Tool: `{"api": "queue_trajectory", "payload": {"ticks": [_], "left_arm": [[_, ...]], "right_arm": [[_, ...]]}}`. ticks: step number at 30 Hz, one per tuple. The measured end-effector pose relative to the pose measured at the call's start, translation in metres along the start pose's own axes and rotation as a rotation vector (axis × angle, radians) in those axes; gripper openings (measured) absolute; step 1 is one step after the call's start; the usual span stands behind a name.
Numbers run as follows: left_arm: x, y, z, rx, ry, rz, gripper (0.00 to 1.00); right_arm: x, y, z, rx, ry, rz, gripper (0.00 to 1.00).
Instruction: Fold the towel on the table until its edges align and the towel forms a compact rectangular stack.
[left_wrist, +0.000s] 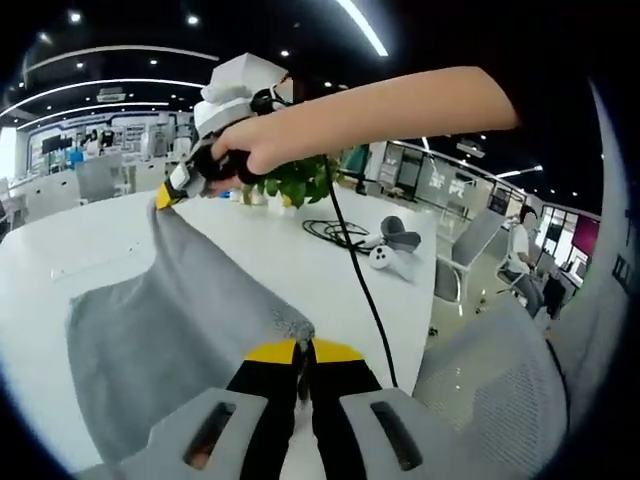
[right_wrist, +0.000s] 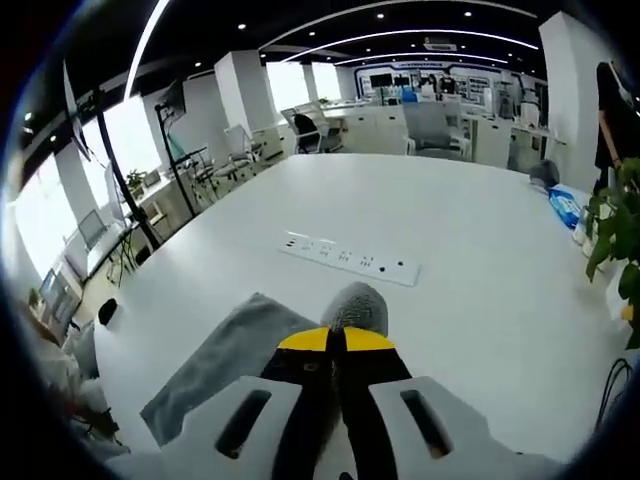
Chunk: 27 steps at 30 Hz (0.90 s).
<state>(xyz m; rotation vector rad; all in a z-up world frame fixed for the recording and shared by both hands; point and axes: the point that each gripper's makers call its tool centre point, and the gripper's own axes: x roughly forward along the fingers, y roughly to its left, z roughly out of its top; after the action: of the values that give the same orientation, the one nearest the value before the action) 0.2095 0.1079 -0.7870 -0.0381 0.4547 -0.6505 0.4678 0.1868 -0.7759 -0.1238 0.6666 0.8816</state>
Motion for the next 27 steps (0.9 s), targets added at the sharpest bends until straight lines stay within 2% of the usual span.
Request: {"api": "queue_trajectory", "payload": {"ticks": [16,27], "left_arm": [[-0.052,0.033,-0.008,-0.111,-0.051,0.125,0.04],[-0.074,0.056,-0.026,-0.168,-0.054,0.2,0.04]], "right_arm": [[0.019,0.048,0.017,-0.029,-0.016,0.059,0.0],[0.041,0.079,0.016,-0.04,0.0,0.095,0.0]]}}
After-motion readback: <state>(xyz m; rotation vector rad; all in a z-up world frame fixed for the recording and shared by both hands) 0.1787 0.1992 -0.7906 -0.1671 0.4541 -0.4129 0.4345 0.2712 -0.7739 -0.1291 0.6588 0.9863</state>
